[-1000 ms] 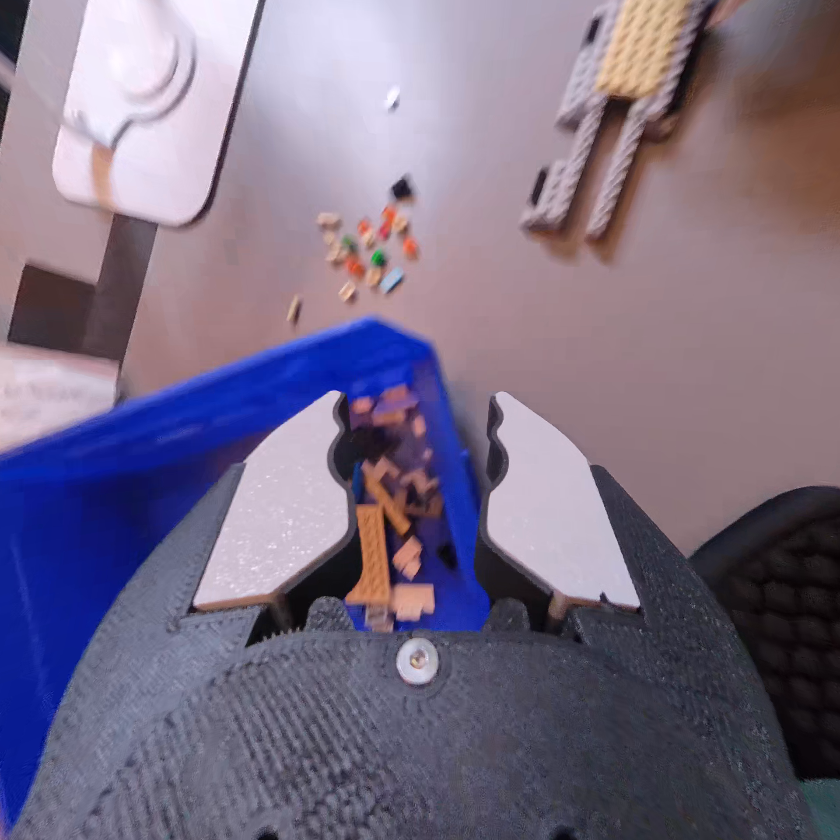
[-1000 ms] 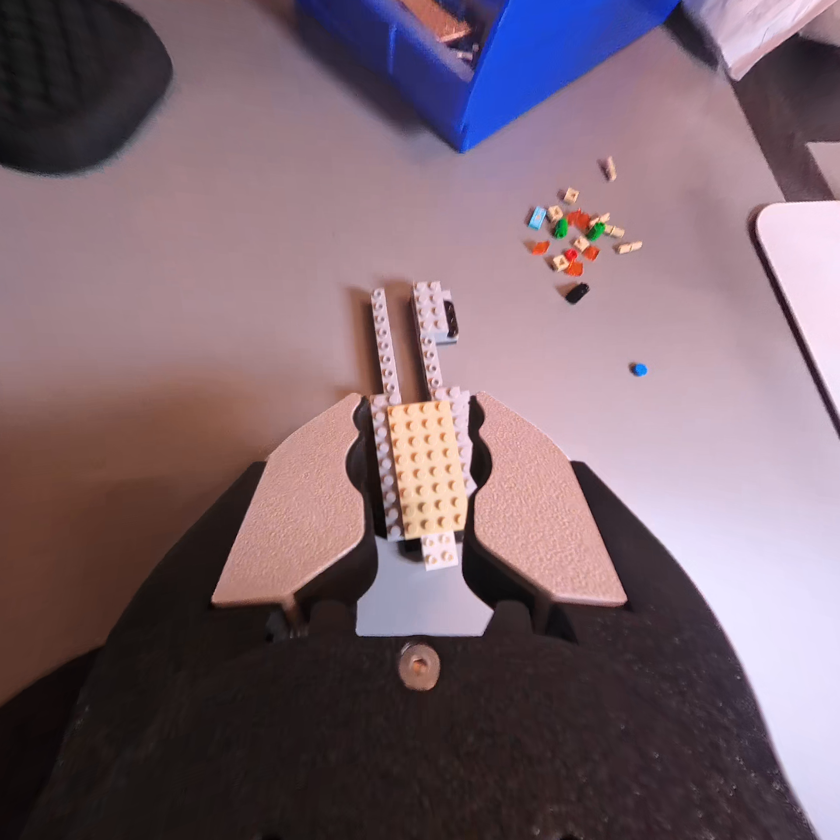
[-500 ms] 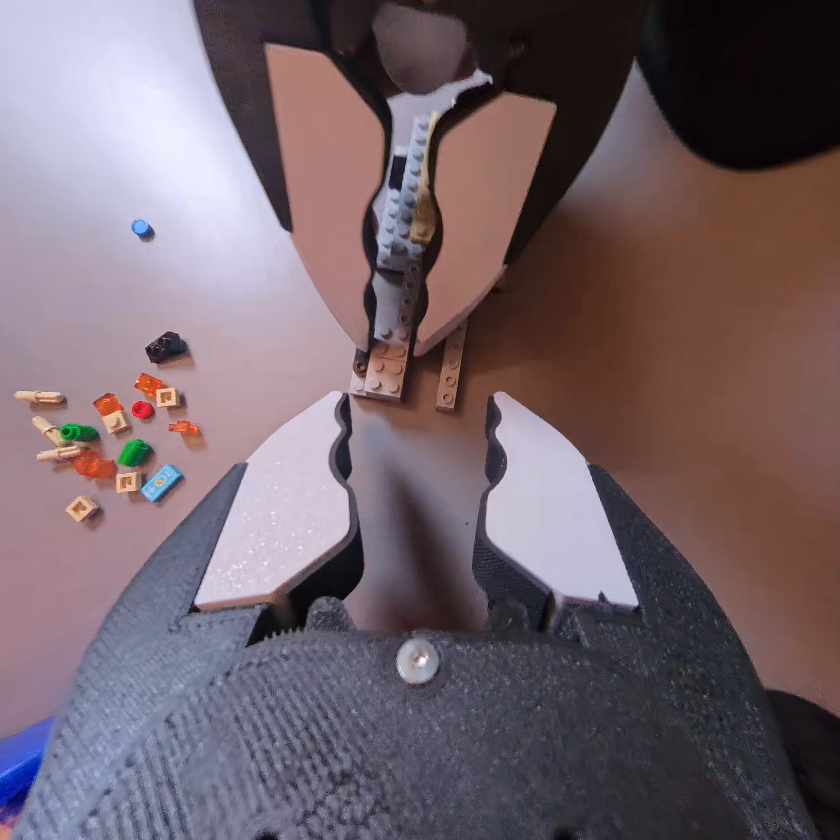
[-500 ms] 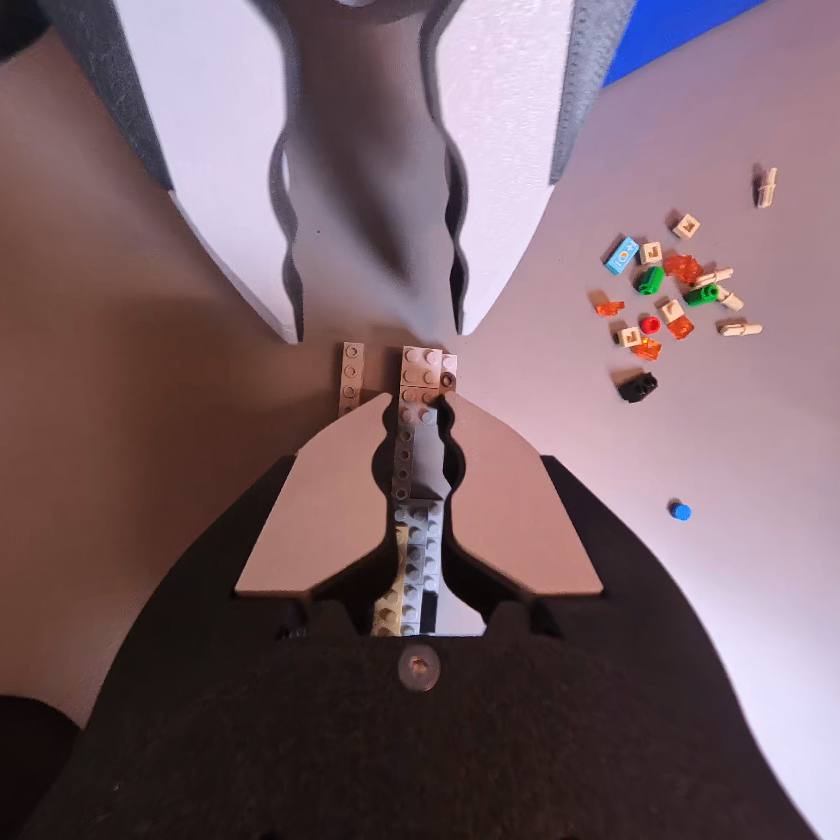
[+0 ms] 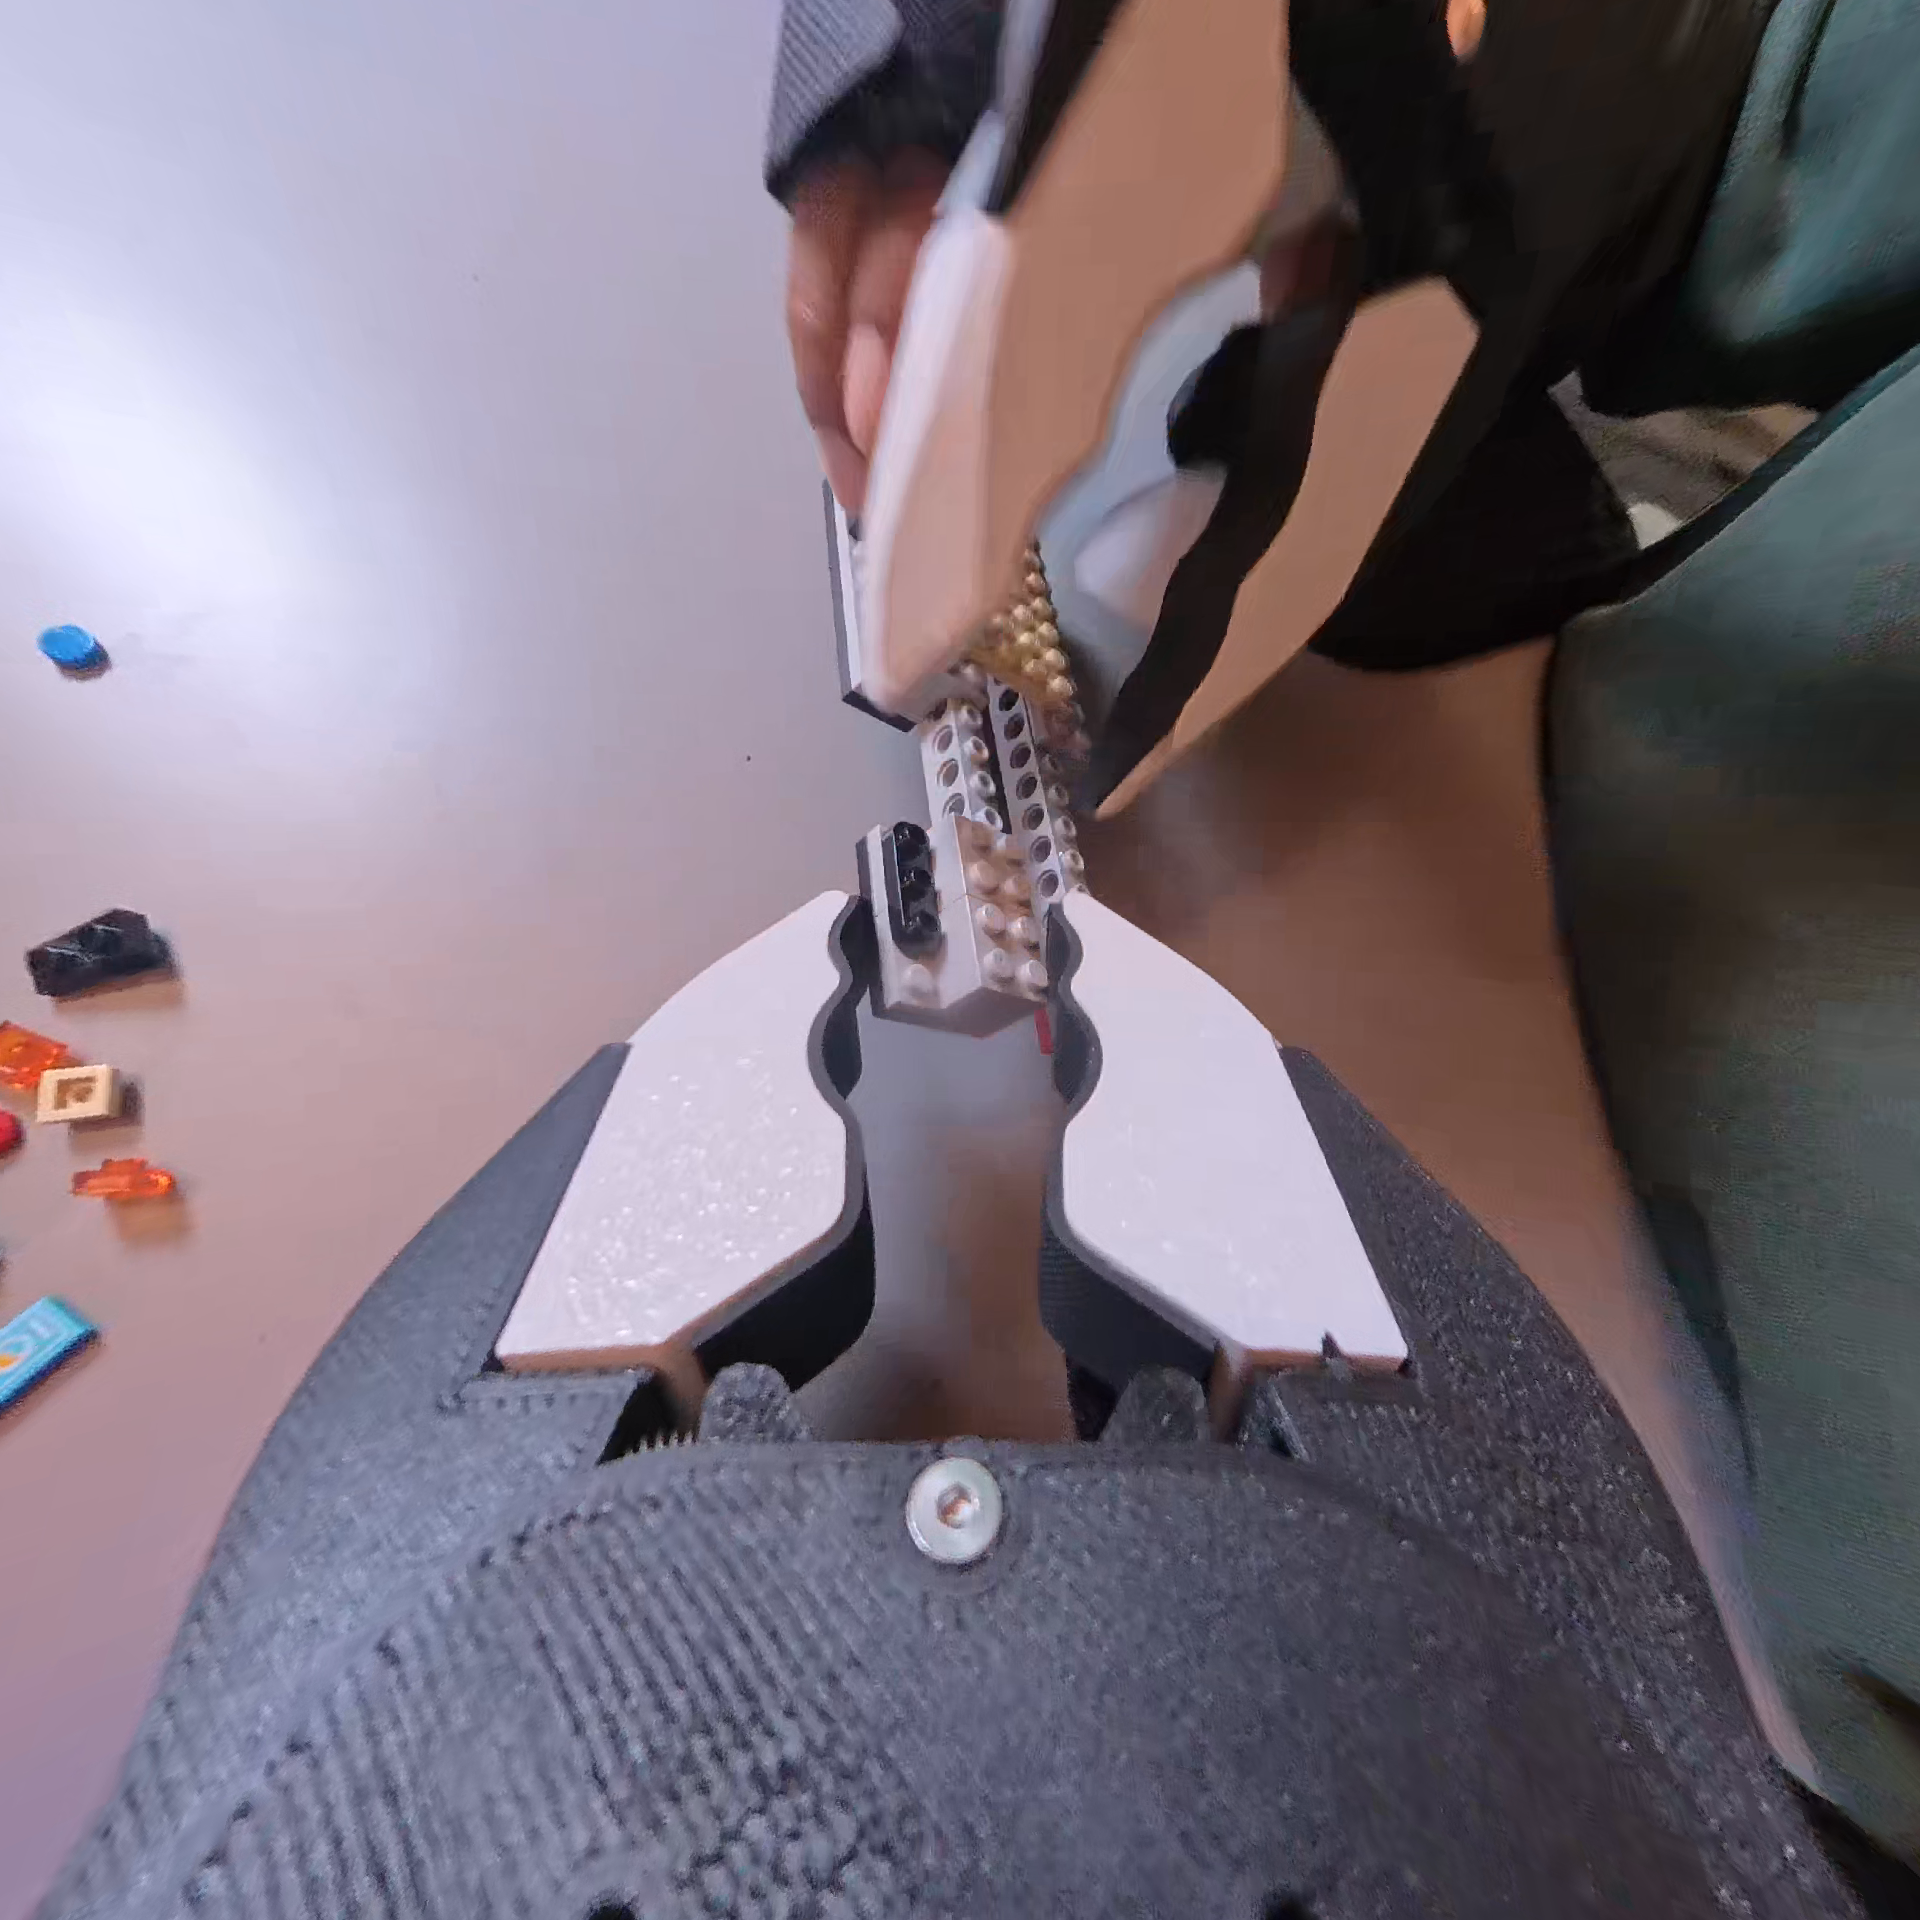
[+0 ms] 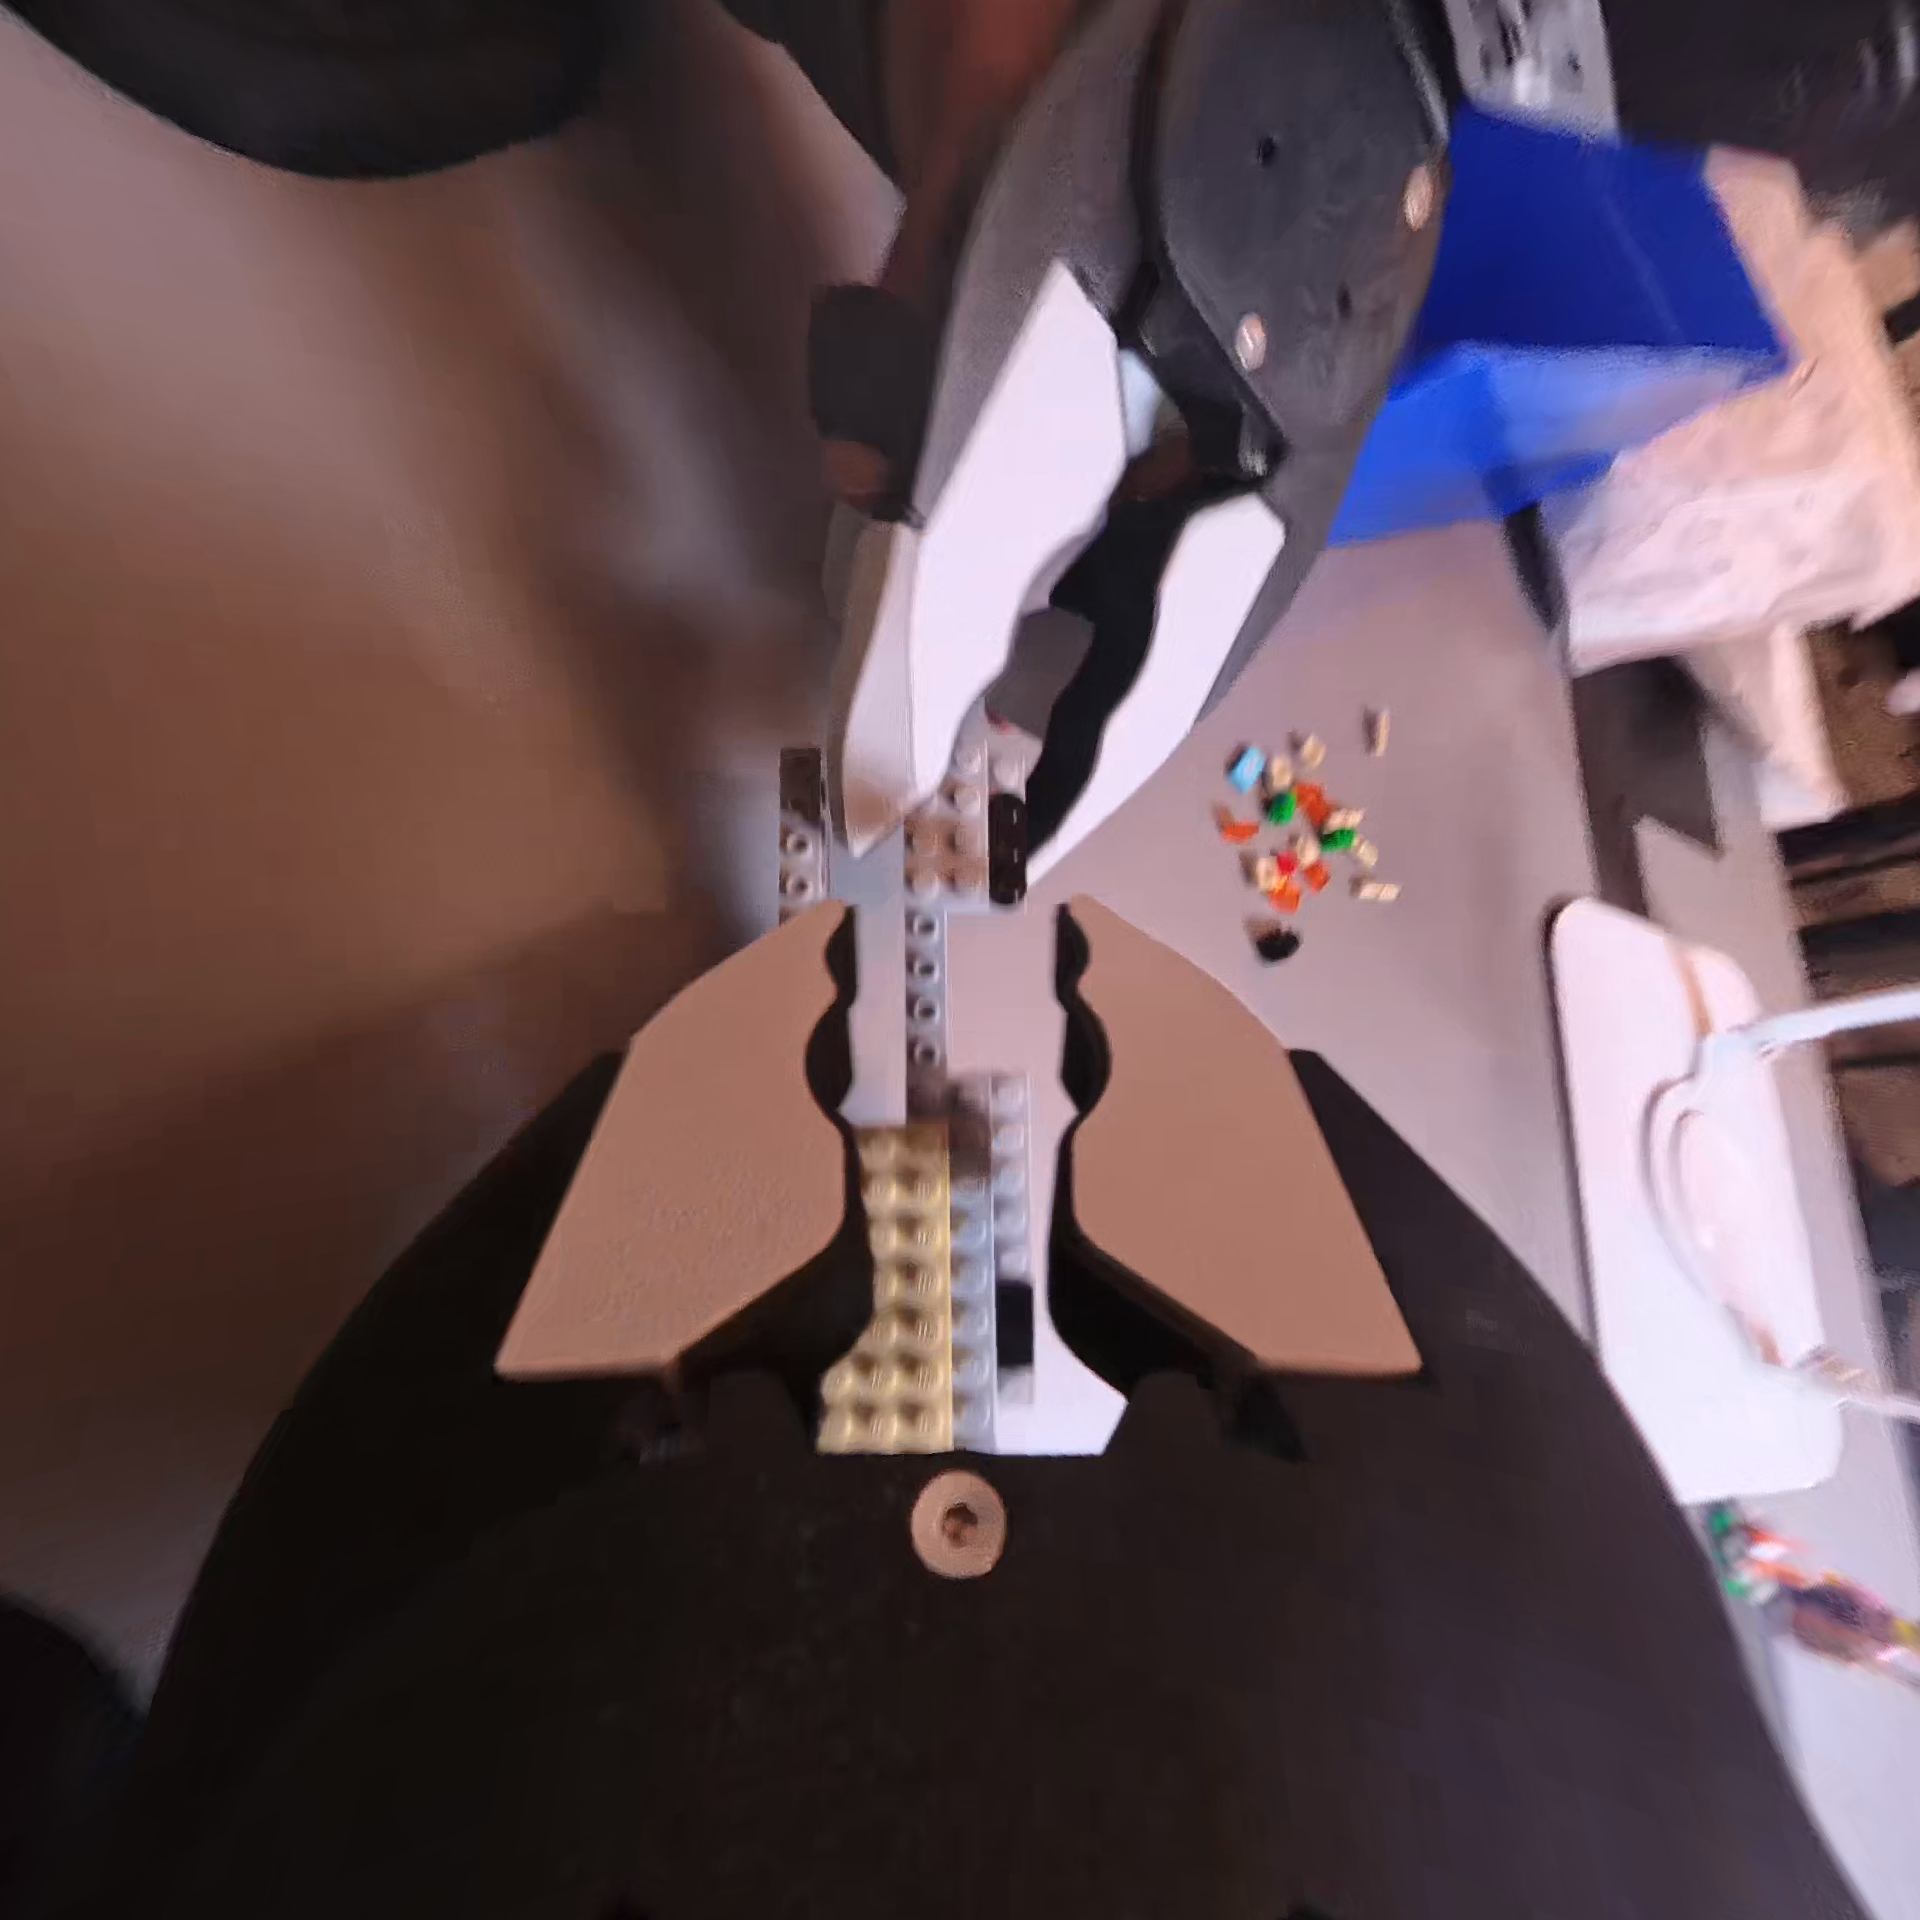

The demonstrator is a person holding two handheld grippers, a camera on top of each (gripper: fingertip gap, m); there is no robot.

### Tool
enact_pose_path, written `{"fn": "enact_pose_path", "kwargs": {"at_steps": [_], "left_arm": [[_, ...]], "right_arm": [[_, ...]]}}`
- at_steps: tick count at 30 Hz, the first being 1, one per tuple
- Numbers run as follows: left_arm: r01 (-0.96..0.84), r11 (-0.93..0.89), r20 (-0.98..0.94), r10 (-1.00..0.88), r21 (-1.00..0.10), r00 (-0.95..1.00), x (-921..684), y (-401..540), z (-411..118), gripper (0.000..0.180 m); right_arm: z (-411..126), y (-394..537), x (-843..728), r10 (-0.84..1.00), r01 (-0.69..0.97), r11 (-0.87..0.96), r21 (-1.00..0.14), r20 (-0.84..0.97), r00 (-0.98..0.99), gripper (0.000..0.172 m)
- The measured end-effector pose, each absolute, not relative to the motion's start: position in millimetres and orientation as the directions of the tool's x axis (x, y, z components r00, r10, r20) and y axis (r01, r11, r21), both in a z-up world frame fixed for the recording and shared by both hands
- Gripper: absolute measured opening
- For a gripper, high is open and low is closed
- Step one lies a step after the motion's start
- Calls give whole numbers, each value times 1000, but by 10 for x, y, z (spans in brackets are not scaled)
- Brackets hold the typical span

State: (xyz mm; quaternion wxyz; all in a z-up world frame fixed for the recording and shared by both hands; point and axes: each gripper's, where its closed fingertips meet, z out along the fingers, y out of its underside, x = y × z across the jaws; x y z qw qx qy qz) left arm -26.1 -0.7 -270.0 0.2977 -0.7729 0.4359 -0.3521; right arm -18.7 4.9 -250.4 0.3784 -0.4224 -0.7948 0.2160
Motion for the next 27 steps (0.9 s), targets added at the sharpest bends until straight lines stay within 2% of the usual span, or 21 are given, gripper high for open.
{"fn": "enact_pose_path", "kwargs": {"at_steps": [1, 3, 7, 9, 13, 16, 18, 21, 23, 24, 25, 27], "left_arm": [[-482, -412, 247, -896, -774, 370, -263, -7, -2701, 33], [-517, -351, 174, -917, -781, 359, -261, -9, -2699, 33], [-577, -229, 48, -949, -784, 311, -231, -20, -2702, 33], [-588, -233, 62, -953, -775, 295, -228, -59, -2722, 34], [-468, -396, 290, -914, -790, 283, -179, -138, -2625, 40], [-395, -504, 408, -861, -768, 304, -180, -84, -2600, 23], [-433, -424, 312, -899, -796, 307, -179, -75, -2607, 23], [-583, -129, -10, -973, -802, 229, -108, -147, -2579, 22], [-711, 75, -284, -942, -699, 180, -144, -79, -2625, 22], [-720, 143, -350, -925, -679, 146, -146, -89, -2610, 22], [-686, 124, -322, -932, -717, 168, -141, -104, -2549, 22], [-602, -27, -166, -951, -798, 263, -231, -50, -2424, 22]], "right_arm": [[-2507, 101, -99, 868, 547, 495, -675, 356, -347, 50], [-2559, 199, 88, 911, 613, 406, -678, 242, -335, 59], [-2808, 207, 314, 936, 702, 242, -670, -31, -352, 55], [-2824, 154, 319, 927, 706, 190, -682, -113, -358, 54], [-2807, 142, 311, 929, 713, 269, -648, -21, -369, 54], [-2796, 149, 309, 930, 718, 328, -614, 76, -360, 54], [-2798, 152, 319, 935, 731, 325, -600, 90, -342, 54], [-2835, 174, 332, 952, 756, 247, -606, 8, -305, 53], [-2844, 184, 335, 953, 752, 215, -623, -33, -300, 53], [-2844, 186, 339, 953, 751, 212, -625, -37, -300, 53], [-2844, 193, 343, 954, 751, 212, -625, -35, -299, 53], [-2851, 213, 370, 957, 761, 193, -619, -52, -286, 54]]}}
